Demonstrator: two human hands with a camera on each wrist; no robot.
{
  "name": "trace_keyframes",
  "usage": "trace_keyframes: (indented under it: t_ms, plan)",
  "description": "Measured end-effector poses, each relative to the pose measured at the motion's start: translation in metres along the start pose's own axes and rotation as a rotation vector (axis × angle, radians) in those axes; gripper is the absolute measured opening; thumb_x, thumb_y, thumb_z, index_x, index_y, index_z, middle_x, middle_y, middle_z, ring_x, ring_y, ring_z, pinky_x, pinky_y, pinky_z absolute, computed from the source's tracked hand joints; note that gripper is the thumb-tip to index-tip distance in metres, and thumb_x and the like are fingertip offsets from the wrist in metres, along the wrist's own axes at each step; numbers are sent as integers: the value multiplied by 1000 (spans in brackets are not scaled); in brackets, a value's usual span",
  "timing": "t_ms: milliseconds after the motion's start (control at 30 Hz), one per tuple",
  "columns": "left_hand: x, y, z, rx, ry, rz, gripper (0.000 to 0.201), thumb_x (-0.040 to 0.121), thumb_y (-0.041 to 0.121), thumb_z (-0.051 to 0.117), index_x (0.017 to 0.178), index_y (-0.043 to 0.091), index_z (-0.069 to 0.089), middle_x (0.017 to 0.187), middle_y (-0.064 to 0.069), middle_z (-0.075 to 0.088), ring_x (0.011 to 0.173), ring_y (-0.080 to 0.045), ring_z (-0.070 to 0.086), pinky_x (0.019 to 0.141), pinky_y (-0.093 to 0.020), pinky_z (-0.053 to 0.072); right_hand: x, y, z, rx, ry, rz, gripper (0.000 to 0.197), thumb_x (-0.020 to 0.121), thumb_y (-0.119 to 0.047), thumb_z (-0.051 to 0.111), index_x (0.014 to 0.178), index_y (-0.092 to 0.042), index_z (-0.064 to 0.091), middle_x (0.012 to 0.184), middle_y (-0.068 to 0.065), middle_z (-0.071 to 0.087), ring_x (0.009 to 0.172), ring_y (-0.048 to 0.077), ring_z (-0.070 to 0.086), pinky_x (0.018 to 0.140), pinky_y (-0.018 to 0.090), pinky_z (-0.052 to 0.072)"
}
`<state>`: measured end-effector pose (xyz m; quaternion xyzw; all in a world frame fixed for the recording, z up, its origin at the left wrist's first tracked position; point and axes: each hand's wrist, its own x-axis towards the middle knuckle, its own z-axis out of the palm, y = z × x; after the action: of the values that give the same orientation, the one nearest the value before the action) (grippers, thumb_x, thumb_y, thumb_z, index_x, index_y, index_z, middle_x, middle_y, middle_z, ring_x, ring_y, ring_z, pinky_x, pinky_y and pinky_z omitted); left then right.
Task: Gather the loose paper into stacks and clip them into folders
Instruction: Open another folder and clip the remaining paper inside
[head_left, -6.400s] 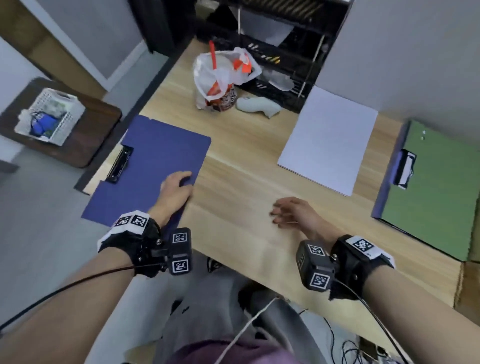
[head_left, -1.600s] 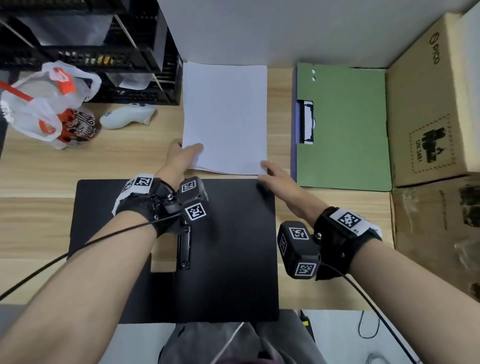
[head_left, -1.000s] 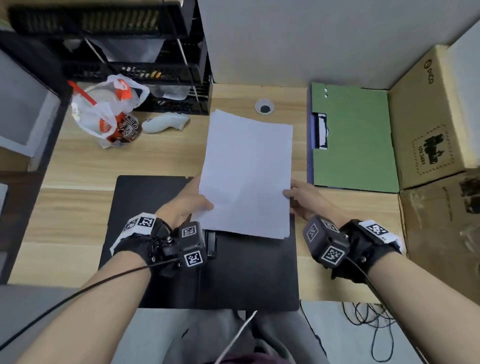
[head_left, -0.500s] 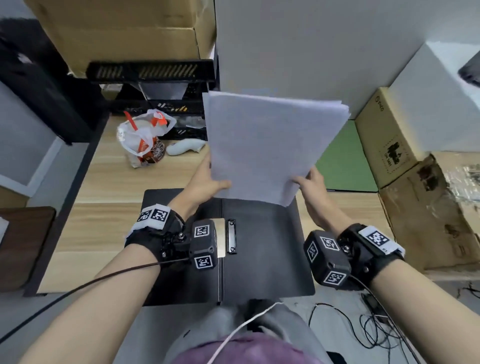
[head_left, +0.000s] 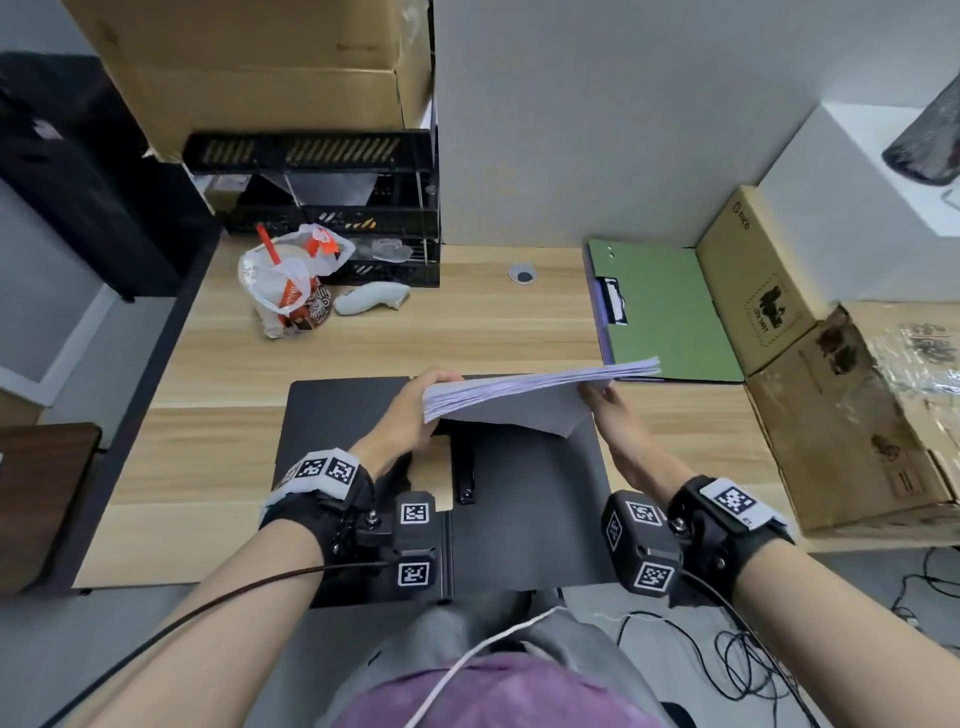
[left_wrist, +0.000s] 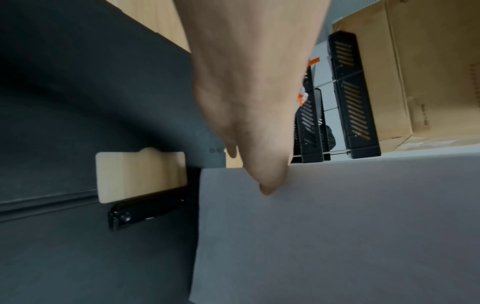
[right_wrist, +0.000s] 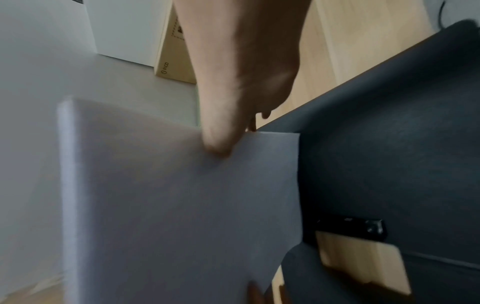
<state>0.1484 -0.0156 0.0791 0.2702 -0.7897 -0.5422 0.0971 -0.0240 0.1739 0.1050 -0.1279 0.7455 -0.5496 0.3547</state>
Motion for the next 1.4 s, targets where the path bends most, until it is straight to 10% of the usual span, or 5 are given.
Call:
trace_keyframes:
  t_ms: [433, 633, 1000, 1167, 1400]
  plan:
    - [45, 52, 15, -210, 58, -307, 36, 97, 27, 43, 129, 17, 57, 123, 3, 65, 111, -17, 62, 100, -38, 47, 40, -34, -47, -170, -127, -81, 37, 97, -14, 43, 131, -24, 52, 126, -6, 64, 108, 18, 64, 92, 38, 52]
    - [22, 8, 53, -150, 48, -638, 14, 95, 12, 48, 103, 16, 58, 93, -7, 61, 68, -16, 57, 65, -29, 48, 51, 38, -73, -192, -197, 208, 36, 99, -9, 42, 132, -17, 52, 116, 1, 69, 100, 21, 68, 80, 33, 53]
    - [-13, -45, 108, 250, 290, -801, 37, 78, 30, 74, 105, 17, 53, 105, -3, 61, 95, -23, 59, 73, -29, 45, 48, 104, -88, -250, -337, 243, 44, 95, -5, 41, 137, -18, 48, 127, 0, 63, 108, 21, 64, 96, 40, 51]
    - [-9, -44, 116, 499, 307, -733, 33, 82, 34, 68, 103, 13, 55, 100, -6, 62, 89, -26, 55, 71, -33, 39, 41, 104, -86, -226, -309, 242, 42, 97, -2, 38, 135, -16, 51, 120, -5, 59, 88, 1, 58, 62, 1, 46]
    - [-2, -25, 117, 710, 169, -704, 20, 92, 16, 51, 102, -1, 56, 99, -18, 62, 92, -35, 56, 79, -38, 43, 41, 119, -81, -233, -269, 151, 44, 98, 1, 38, 141, -6, 45, 119, 1, 54, 98, 11, 52, 57, -1, 37]
